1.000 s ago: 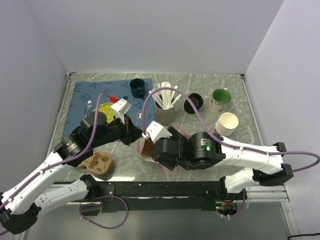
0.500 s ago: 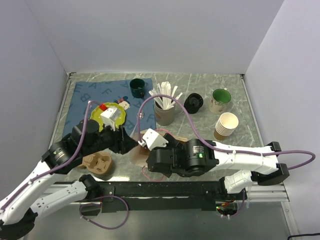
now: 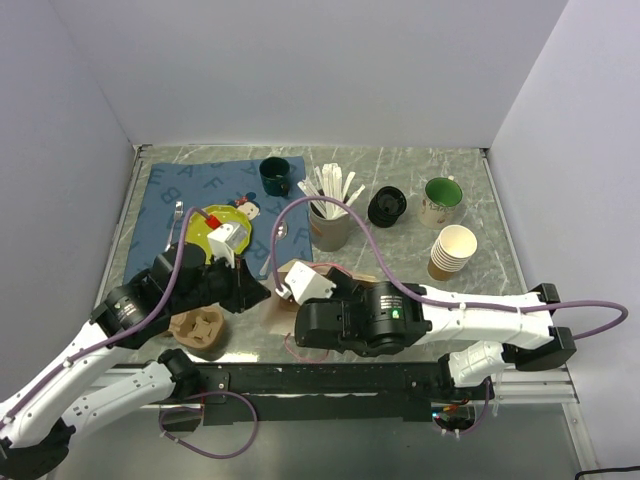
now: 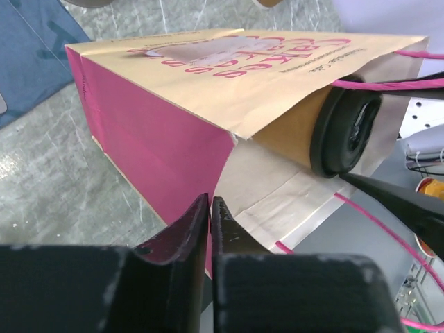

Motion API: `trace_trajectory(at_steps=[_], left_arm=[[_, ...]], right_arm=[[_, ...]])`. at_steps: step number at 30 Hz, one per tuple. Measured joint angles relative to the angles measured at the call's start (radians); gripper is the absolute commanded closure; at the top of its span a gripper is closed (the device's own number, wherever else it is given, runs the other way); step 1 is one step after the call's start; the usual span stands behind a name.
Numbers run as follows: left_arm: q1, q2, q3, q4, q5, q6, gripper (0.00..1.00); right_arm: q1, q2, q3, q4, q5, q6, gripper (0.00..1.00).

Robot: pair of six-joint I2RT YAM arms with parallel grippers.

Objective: Pack the takeout coffee

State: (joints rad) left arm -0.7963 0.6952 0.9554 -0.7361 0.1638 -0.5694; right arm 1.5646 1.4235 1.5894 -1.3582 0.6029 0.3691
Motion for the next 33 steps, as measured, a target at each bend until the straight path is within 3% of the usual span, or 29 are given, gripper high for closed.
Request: trace_trajectory(at_steps=[3,12,24,33], left_arm=[[0.000,0.000,-0.006,0.002,0.009,-0.002,0.99],[0.000,-0.008,-0.023,0.035,0.044,-0.026,0.99],[0.000,-0.050,-0.053,0.035,0.053,-0.053,0.99],[0.000,-0.060,-0.053,0.023,0.052,-0.089,0.99]], right_arm=[[0.000,0.009,0.045,0.004,0.013,-0.039,0.42],[-0.032,0.048,0.048,0.161,0.022,-0.158,0.43],[-0.104,0.048,-0.103,0.453,-0.028,-0.218,0.43],[-0.115,0.049,-0.251,0.497,0.006,-0.165,0.43]])
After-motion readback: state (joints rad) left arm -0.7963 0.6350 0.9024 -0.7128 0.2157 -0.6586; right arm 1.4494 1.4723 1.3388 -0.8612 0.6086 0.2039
